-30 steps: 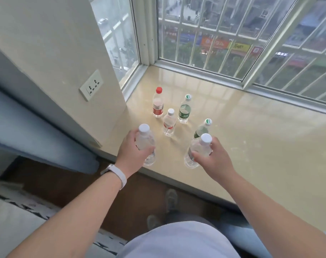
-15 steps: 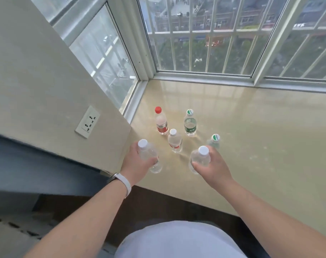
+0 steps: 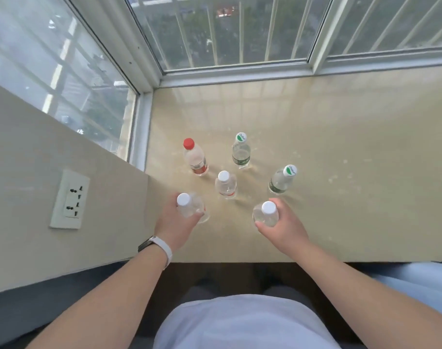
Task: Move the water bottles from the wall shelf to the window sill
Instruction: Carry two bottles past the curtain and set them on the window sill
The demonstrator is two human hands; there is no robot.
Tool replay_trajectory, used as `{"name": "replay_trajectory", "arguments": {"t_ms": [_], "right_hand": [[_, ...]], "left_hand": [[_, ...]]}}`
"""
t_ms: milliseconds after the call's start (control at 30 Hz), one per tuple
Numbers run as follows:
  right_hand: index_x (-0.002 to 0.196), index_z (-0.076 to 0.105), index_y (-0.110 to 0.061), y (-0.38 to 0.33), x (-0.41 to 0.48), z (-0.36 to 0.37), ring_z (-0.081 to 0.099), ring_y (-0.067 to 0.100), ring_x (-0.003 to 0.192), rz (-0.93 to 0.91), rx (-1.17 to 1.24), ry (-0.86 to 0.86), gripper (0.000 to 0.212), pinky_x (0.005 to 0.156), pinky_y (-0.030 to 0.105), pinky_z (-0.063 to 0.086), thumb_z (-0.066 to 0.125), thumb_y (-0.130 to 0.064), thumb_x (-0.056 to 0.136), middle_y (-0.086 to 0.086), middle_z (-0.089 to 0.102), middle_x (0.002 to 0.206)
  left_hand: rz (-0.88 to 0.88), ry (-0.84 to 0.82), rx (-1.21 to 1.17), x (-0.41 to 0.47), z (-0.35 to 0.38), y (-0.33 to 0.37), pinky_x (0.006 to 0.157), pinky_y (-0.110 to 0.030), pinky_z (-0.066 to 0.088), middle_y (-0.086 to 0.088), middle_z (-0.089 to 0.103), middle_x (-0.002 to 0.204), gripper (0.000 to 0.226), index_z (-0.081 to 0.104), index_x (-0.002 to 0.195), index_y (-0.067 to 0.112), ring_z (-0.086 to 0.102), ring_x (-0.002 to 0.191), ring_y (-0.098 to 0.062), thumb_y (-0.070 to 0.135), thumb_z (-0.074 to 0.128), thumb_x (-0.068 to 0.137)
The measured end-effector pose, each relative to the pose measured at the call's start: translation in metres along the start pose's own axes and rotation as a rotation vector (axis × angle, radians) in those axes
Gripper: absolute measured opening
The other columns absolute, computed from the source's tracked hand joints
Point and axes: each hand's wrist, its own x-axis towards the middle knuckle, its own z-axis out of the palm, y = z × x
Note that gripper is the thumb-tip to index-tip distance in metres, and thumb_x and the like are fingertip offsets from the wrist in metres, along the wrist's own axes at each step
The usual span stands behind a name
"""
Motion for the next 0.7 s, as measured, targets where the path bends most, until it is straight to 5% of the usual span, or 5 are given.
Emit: {"name": "replay_trajectory", "arguments": {"t_ms": [167, 333, 700], "right_hand": [[0.133, 0.044, -0.031, 0.000, 0.001, 0.031, 0.052, 0.014, 0.115, 0.139, -0.016, 0.096, 0.067, 0.093, 0.032, 0.044, 0.072, -0.046, 0.075, -0.012, 0.053, 0.128], [0.135, 0.042, -0.028, 0.000, -0.004, 0.054, 0.053, 0.014, 0.113, 0.254, -0.005, 0.180, 0.069, 0.087, 0.028, 0.041, 0.074, -0.043, 0.076, -0.010, 0.054, 0.125], [0.144, 0.037, -0.022, -0.015, -0.018, 0.062, 0.041, 0.013, 0.131, 0.277, 0.047, 0.280, 0.077, 0.098, 0.022, 0.031, 0.074, -0.041, 0.080, -0.005, 0.042, 0.144]], "left_hand": [[0.060, -0.105, 0.036, 0.036, 0.003, -0.017, 0.082, -0.040, 0.055, 0.023, 0.059, 0.098, 0.048, 0.046, 0.105, 0.041, 0.062, 0.091, -0.007, 0.049, 0.078, 0.069], [0.119, -0.228, 0.086, 0.059, 0.006, -0.037, 0.082, -0.040, 0.054, 0.018, 0.055, 0.105, 0.054, 0.042, 0.109, 0.041, 0.060, 0.095, -0.012, 0.056, 0.075, 0.070], [0.307, -0.400, 0.203, 0.071, -0.007, -0.034, 0.096, -0.036, 0.044, 0.009, 0.051, 0.127, 0.056, 0.045, 0.131, 0.032, 0.052, 0.116, -0.017, 0.042, 0.071, 0.082]]}}
